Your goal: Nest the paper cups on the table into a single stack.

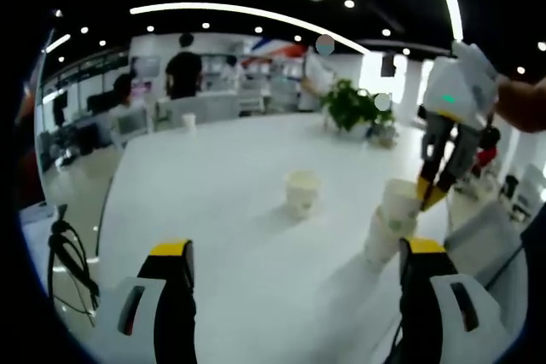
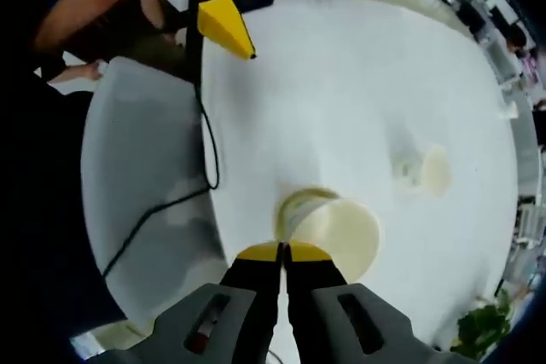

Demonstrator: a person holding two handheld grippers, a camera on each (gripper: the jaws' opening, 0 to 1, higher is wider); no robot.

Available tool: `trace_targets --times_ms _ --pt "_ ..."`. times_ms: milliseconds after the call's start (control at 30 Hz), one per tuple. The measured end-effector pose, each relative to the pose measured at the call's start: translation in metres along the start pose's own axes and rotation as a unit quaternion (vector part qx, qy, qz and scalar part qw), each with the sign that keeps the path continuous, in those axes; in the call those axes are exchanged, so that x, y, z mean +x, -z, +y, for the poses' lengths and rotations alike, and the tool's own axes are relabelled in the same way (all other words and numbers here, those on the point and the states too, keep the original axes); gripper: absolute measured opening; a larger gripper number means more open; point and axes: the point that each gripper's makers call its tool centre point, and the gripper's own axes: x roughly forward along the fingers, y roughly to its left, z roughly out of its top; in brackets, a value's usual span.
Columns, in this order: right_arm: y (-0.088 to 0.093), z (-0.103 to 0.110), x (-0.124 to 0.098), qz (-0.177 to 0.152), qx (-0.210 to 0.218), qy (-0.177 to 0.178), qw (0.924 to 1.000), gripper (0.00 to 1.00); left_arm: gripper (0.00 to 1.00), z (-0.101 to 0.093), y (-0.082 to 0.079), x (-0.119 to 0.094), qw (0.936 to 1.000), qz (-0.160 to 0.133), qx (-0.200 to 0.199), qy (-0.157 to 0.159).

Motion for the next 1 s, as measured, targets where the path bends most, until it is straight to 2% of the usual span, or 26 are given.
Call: trace_targets --times_ms 633,1000 --pt "0.003 0.0 0.023 0.0 0.012 -0.003 0.9999 0.0 0.98 -0.001 0.003 0.0 1.0 0.004 -0.001 0.0" --pt "0.0 0.003 0.027 -0.014 0.004 0.001 0.9999 0.0 0.98 -0.002 0.007 0.001 1.0 0.006 -0.001 0.001"
